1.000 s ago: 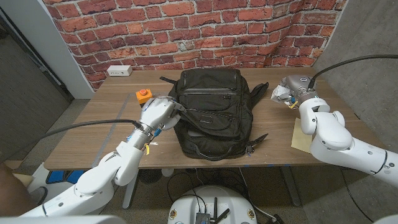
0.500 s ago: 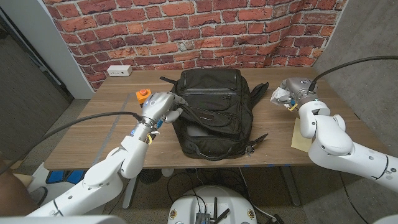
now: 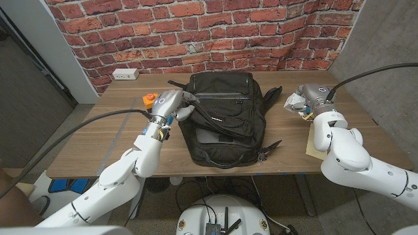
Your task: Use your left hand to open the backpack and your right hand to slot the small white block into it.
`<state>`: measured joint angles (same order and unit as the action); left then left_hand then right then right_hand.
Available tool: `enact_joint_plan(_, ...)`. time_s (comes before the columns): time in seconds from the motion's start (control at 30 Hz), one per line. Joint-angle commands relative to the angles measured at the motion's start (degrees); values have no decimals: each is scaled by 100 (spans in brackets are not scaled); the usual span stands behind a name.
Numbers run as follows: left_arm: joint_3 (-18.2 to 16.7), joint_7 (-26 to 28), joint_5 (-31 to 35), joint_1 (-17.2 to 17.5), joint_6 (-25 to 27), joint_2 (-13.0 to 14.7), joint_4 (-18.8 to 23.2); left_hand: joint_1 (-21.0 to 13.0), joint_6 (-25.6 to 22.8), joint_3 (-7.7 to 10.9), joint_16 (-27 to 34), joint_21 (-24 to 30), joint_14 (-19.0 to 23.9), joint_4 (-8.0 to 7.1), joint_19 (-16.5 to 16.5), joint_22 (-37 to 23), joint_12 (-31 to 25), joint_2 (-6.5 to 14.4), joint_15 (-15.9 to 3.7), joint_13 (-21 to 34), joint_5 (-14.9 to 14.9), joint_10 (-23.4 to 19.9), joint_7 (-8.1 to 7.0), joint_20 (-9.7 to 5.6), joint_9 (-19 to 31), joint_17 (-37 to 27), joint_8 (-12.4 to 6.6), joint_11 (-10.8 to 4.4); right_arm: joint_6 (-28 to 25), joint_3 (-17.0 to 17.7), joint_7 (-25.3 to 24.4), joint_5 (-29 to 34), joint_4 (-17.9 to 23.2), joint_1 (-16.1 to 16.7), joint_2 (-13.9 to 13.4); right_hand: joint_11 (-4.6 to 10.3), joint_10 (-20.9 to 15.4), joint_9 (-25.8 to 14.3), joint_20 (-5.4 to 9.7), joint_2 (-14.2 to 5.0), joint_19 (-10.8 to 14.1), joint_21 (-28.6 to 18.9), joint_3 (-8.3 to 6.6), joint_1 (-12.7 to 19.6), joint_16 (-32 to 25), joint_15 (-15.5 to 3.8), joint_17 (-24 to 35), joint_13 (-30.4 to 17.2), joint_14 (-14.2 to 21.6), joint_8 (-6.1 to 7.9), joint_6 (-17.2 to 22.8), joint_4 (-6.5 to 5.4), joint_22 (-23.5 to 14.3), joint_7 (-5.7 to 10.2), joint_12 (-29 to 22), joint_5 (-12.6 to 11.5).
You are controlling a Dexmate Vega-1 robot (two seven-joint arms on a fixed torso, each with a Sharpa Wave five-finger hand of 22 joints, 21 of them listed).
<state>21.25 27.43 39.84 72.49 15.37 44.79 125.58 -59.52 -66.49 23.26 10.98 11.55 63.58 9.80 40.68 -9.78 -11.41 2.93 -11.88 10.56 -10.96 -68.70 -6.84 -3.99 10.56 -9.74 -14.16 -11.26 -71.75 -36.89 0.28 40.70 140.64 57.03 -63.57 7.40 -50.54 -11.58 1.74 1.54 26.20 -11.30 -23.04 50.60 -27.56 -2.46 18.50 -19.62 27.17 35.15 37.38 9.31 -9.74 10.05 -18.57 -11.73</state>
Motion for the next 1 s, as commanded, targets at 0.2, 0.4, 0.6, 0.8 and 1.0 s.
enact_joint_plan(0.2, 319, -111, -653, -519, 197, -567, -119, -47, -36, 30, -22, 45, 76, -1, 60, -30, 1, 52, -195, 7, -18, -76, -5, -750, 26, -22, 26, -33, -823, -452, -329, -142, 609, -90, -141, 509, -577, 1, -20, -166, 48, 15, -14, 110, -27, -899, 26, -13, 71, 35, 117, -19, -7, 57, -34, -32)
enact_joint_plan(0.4, 532, -208, -721, -794, 196, -625, -248, -47, -41, 33, -20, 44, 97, 2, 66, -30, 6, 51, -197, 10, -17, -77, 0, -750, 31, -26, 29, -33, -823, -370, 253, 579, 591, 85, 44, 509, -578, 8, -24, -169, 48, 15, -6, 105, -34, -893, 32, -18, 81, 24, 111, -22, -7, 66, -30, -33)
enact_joint_plan(0.6, 676, -234, -843, -1025, 310, -801, -320, -47, -34, 37, -20, 42, 108, 2, 70, -31, 6, 54, -196, 12, -18, -87, 22, -750, 35, -27, 35, -32, -823, -168, 549, 1034, 581, 337, 293, 509, -576, 12, -27, -176, 50, 14, -5, 97, -35, -891, 33, -21, 95, 18, 117, -28, -7, 81, -23, -35)
enact_joint_plan(0.8, 789, -307, -1017, -1240, 551, -1000, -351, -47, -41, 41, -20, 40, 120, 2, 73, -31, 1, 56, -196, 14, -19, -109, 22, -751, 38, -28, 36, -28, -823, -33, 616, 1197, 577, 495, 519, 509, -580, 18, -28, -177, 50, 14, 0, 84, -36, -885, 33, -28, 113, 14, 130, -33, -7, 73, -21, -37)
enact_joint_plan(1.0, 892, -285, -1162, -1461, 645, -1139, -437, -50, -36, 44, -17, 40, 136, 4, 78, -31, 3, 58, -197, 16, -20, -115, 15, -751, 41, -31, 41, -28, -823, 62, 649, 1296, 609, 608, 626, 508, -582, 20, -42, -180, 53, 13, 1, 92, -39, -894, 36, -34, 125, 9, 136, -26, -7, 72, -18, -40)
